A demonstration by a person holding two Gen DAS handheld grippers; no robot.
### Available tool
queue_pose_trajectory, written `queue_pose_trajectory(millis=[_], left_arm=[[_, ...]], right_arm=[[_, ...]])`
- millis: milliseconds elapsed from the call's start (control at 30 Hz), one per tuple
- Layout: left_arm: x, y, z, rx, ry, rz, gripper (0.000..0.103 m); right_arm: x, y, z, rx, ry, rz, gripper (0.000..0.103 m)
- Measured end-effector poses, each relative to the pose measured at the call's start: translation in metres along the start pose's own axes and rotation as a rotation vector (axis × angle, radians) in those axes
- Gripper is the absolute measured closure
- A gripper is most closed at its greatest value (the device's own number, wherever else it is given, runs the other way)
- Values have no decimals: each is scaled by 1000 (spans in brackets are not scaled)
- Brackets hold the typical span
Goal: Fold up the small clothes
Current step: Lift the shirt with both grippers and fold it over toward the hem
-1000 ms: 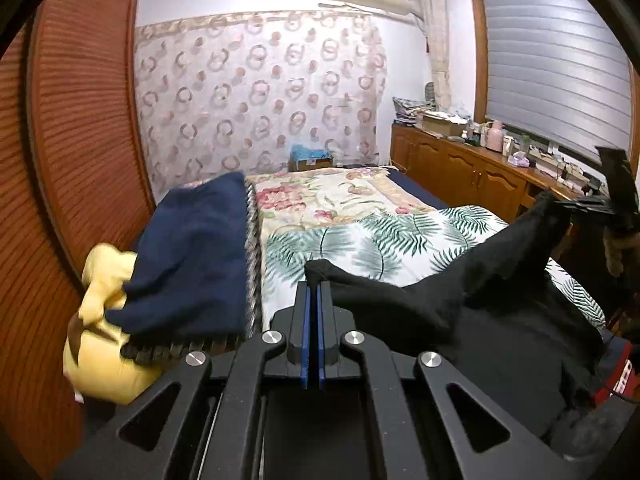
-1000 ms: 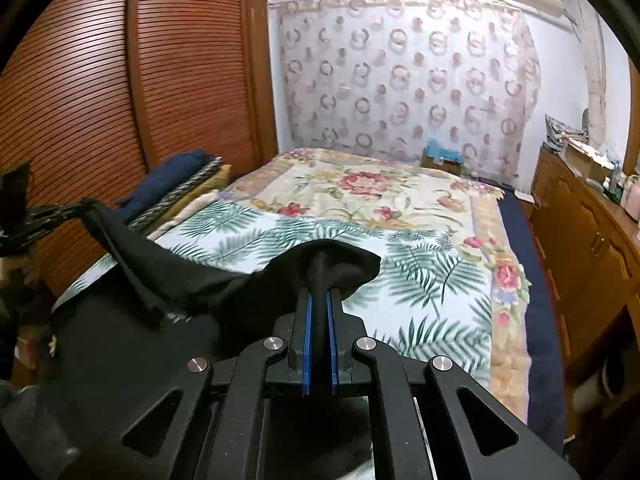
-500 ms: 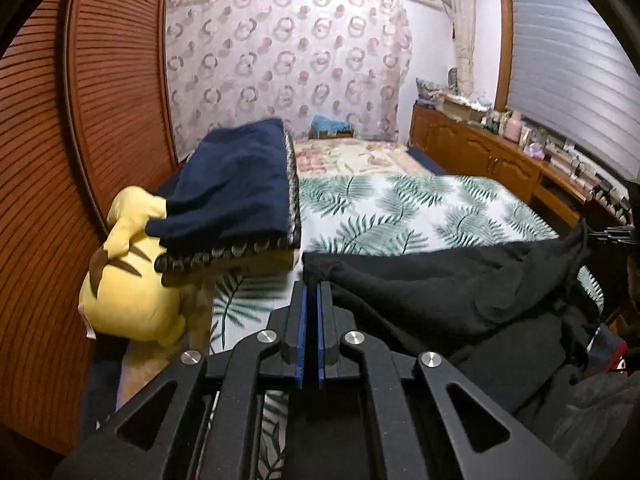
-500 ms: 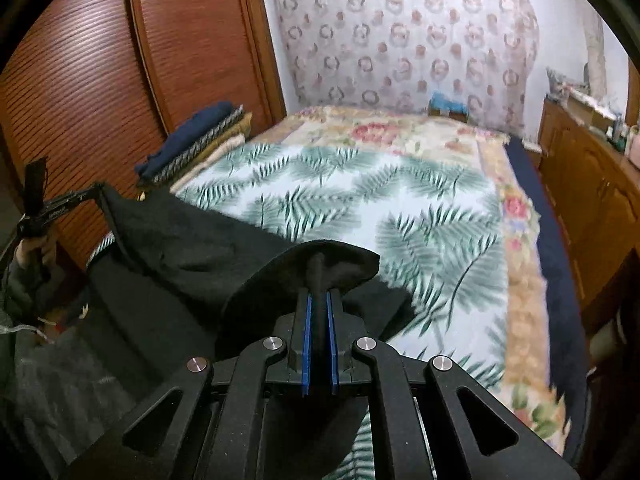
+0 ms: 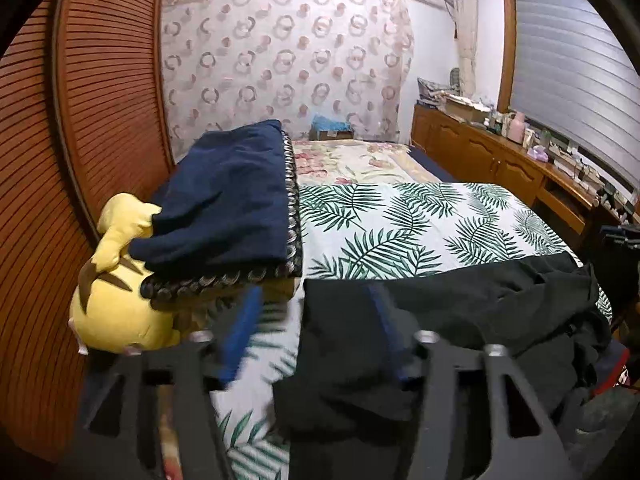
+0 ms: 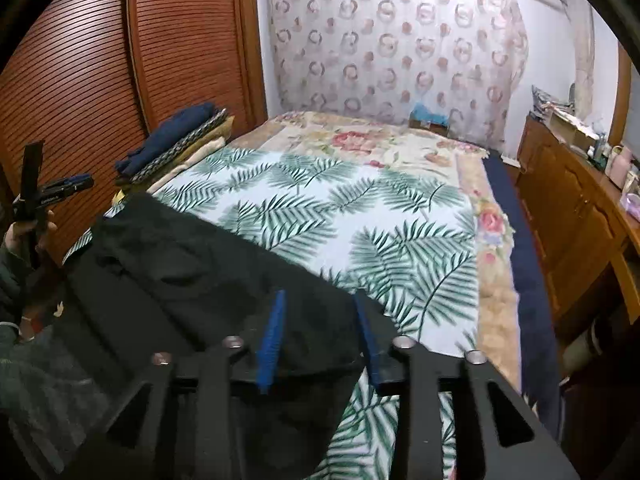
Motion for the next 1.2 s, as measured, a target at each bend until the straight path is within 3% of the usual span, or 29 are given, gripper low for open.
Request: queue_pose_trajectory(millis=[33,367,700,967,1200], left_arm=[[-1,-7,0,10,-4,-5,28],[-6,-63,-15,128,-58,-1,28],[3,-92,-45,272,-27,-23,28],[5,-98,-58,326,14,-65,28],[-7,-97,-57,333,-14,-109,41]], right_arm=[[-2,-3,1,-4,0,-3,51],[-18,-74,-30,109,-41,-29,51],[-30,-99,-42,171,-78,-34,47],[-31,-104,-48,167,-81,-35,47],[-26,-107,-51,175,-57,-27,47]])
Point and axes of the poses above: each gripper's, at about its wrist camera, not at the fingertips, and y roughly against the way its jaws point, x to its left, z to its top, the point moved 9 cm from there along -y, roughly the way its jaws point, and after that the axes turned 11 degrees about -x, right-handed, at the moved point
